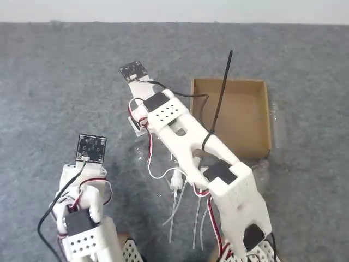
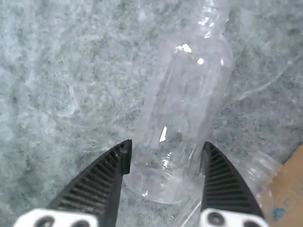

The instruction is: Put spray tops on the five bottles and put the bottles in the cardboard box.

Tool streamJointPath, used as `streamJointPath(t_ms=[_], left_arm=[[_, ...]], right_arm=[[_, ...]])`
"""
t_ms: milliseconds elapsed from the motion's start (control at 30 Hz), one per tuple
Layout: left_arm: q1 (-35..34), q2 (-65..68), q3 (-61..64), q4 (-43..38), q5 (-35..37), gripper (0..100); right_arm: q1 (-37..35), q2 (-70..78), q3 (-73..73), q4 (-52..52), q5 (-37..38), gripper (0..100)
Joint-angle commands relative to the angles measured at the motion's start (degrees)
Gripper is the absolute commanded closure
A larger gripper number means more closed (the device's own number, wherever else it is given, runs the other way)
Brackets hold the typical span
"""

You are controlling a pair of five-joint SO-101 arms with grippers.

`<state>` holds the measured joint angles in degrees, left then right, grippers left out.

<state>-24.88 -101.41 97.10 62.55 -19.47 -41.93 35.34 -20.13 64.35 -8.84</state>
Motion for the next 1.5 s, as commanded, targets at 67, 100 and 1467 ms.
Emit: streamJointPath(t_ms=[67, 100, 1467], left_arm=[[0.2, 0.8, -0.4, -0.3, -0.4, 97], [0.2, 0.8, -0.4, -0.3, -0.4, 97], [0.2, 0.8, -0.4, -0.3, -0.4, 97]], right_arm=[[0.3, 2.8, -1.2, -0.2, -0.7, 73.2], [0.4, 2.9, -1.2, -0.1, -0.7, 71.6], [17.3, -19.6, -29.8, 38.8, 6.2, 94.3]])
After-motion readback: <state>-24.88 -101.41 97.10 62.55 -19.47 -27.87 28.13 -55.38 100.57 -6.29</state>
